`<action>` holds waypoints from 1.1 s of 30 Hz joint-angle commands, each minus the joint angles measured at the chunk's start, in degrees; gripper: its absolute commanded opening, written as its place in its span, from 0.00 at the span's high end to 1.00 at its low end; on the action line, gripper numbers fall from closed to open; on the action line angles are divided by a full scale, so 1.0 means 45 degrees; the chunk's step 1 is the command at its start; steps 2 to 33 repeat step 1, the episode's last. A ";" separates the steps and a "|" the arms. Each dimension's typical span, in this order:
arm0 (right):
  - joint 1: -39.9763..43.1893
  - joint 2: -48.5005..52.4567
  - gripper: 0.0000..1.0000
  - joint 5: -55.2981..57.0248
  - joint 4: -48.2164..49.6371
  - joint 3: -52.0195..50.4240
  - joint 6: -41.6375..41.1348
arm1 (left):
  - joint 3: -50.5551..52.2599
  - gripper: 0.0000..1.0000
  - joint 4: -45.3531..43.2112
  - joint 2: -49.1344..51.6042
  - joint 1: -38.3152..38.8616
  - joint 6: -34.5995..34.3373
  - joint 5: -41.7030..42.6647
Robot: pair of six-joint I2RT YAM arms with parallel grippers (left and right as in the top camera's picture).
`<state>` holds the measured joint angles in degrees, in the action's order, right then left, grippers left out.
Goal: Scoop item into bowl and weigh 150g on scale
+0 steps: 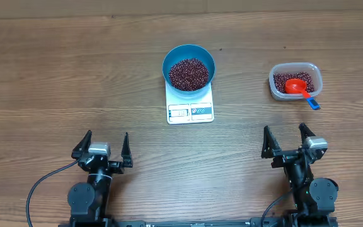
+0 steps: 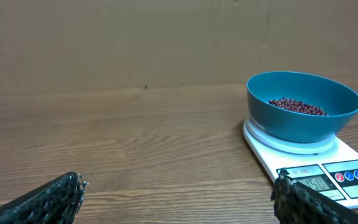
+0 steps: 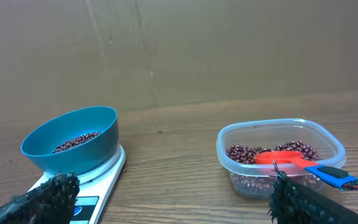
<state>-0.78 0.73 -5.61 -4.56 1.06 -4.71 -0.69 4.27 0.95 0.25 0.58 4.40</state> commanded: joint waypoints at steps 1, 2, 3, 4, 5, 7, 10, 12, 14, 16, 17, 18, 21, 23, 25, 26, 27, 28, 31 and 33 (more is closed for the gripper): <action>0.0053 -0.0126 0.00 -0.0010 0.0039 -0.0136 -0.0087 | 0.0092 0.01 -0.0015 -0.0155 -0.0073 0.0253 -0.0117; 0.0053 -0.0126 0.00 -0.0010 0.0039 -0.0136 -0.0087 | 0.0092 0.01 -0.0015 -0.0155 -0.0073 0.0253 -0.0117; 0.0053 -0.0126 0.00 -0.0010 0.0039 -0.0136 -0.0087 | 0.0092 0.01 -0.0015 -0.0155 -0.0073 0.0253 -0.0117; 0.0053 -0.0126 0.00 -0.0010 0.0039 -0.0136 -0.0087 | 0.0092 0.01 -0.0015 -0.0155 -0.0073 0.0253 -0.0117; 0.0053 -0.0126 0.00 -0.0010 0.0039 -0.0136 -0.0087 | 0.0092 0.01 -0.0015 -0.0155 -0.0073 0.0253 -0.0117; 0.0053 -0.0126 0.00 -0.0010 0.0039 -0.0136 -0.0087 | 0.0092 0.01 -0.0015 -0.0155 -0.0073 0.0253 -0.0117; 0.0053 -0.0126 0.00 -0.0010 0.0039 -0.0136 -0.0087 | 0.0092 0.01 -0.0015 -0.0155 -0.0073 0.0253 -0.0117; 0.0053 -0.0126 0.00 -0.0010 0.0039 -0.0136 -0.0087 | 0.0092 0.01 -0.0015 -0.0155 -0.0073 0.0253 -0.0117; 0.0053 -0.0126 0.00 -0.0010 0.0039 -0.0136 -0.0087 | 0.0092 0.01 -0.0015 -0.0155 -0.0073 0.0253 -0.0117; 0.0053 -0.0126 0.00 -0.0010 0.0039 -0.0136 -0.0087 | 0.0092 0.01 -0.0015 -0.0155 -0.0073 0.0253 -0.0117; 0.0053 -0.0126 0.00 -0.0010 0.0039 -0.0136 -0.0087 | 0.0092 0.01 -0.0015 -0.0155 -0.0073 0.0253 -0.0117; 0.0053 -0.0126 0.00 -0.0010 0.0039 -0.0136 -0.0087 | 0.0092 0.01 -0.0015 -0.0155 -0.0073 0.0253 -0.0117; 0.0053 -0.0126 0.00 -0.0010 0.0039 -0.0136 -0.0087 | 0.0092 0.01 -0.0015 -0.0155 -0.0073 0.0253 -0.0117; 0.0053 -0.0126 0.00 -0.0010 0.0039 -0.0136 -0.0087 | 0.0092 0.01 -0.0015 -0.0155 -0.0073 0.0253 -0.0117; 0.0053 -0.0126 0.00 -0.0010 0.0039 -0.0136 -0.0087 | 0.0092 0.01 -0.0015 -0.0155 -0.0073 0.0253 -0.0117; 0.0053 -0.0126 0.00 -0.0010 0.0039 -0.0136 -0.0087 | 0.0092 0.01 -0.0015 -0.0155 -0.0073 0.0253 -0.0117; 0.0053 -0.0126 0.00 -0.0010 0.0039 -0.0136 -0.0087 | 0.0092 0.01 -0.0015 -0.0155 -0.0073 0.0253 -0.0117; 0.0053 -0.0126 0.00 -0.0010 0.0039 -0.0136 -0.0087 | 0.0092 0.01 -0.0015 -0.0155 -0.0073 0.0253 -0.0117; 0.0053 -0.0126 0.00 -0.0010 0.0039 -0.0136 -0.0087 | 0.0092 0.01 -0.0015 -0.0155 -0.0073 0.0253 -0.0117; 0.0053 -0.0126 0.00 -0.0010 0.0039 -0.0136 -0.0087 | 0.0092 0.01 -0.0015 -0.0155 -0.0073 0.0253 -0.0117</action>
